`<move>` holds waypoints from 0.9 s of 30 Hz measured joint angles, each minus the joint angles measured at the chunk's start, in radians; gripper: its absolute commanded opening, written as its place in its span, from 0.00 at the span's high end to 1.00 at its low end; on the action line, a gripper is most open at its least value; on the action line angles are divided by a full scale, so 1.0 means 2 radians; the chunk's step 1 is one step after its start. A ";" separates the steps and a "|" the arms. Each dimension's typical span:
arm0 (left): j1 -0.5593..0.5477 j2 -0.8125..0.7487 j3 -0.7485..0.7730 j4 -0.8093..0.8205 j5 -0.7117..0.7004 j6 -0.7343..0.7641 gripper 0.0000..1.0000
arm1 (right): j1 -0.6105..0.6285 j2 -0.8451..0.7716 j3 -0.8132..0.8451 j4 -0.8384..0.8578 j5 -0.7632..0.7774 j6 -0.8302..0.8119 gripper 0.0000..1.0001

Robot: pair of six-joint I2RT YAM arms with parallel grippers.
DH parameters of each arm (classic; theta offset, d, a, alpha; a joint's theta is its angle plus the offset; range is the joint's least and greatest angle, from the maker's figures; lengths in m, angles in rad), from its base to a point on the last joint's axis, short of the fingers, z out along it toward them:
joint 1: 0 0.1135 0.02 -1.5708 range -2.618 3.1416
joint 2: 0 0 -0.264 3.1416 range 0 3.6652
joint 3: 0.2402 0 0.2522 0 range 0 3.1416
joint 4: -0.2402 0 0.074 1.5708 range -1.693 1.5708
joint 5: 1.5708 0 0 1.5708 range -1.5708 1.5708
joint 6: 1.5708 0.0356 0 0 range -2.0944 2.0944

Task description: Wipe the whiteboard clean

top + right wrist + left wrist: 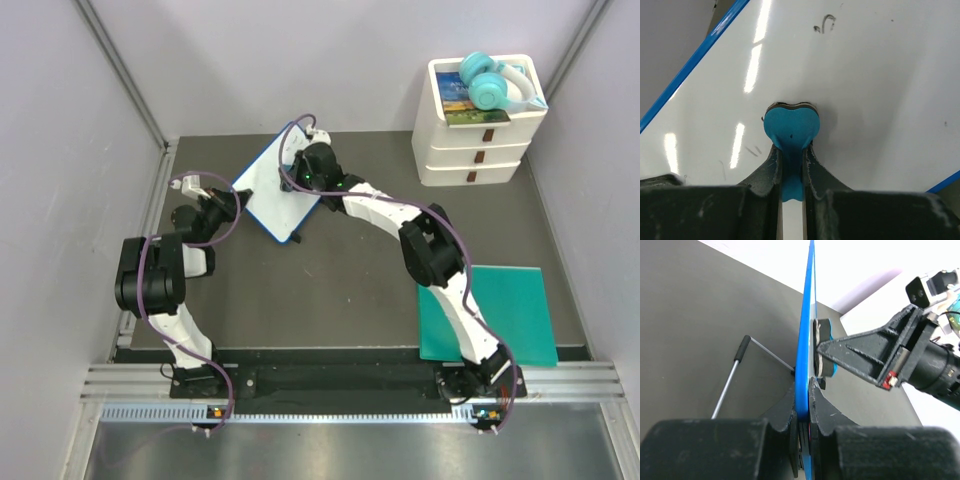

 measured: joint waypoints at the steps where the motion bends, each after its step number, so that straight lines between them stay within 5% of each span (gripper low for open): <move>1: 0.000 0.000 0.000 0.000 0.000 0.000 1.00 | 0.004 -0.002 0.000 -0.004 0.000 -0.005 1.00; 17: 0.000 0.000 0.000 -0.004 -0.001 0.004 1.00 | 0.063 -0.032 -0.030 -0.036 0.002 -0.048 1.00; 27: -0.001 0.000 0.000 -0.004 0.004 0.014 1.00 | 0.070 -0.093 -0.211 0.057 0.001 0.029 1.00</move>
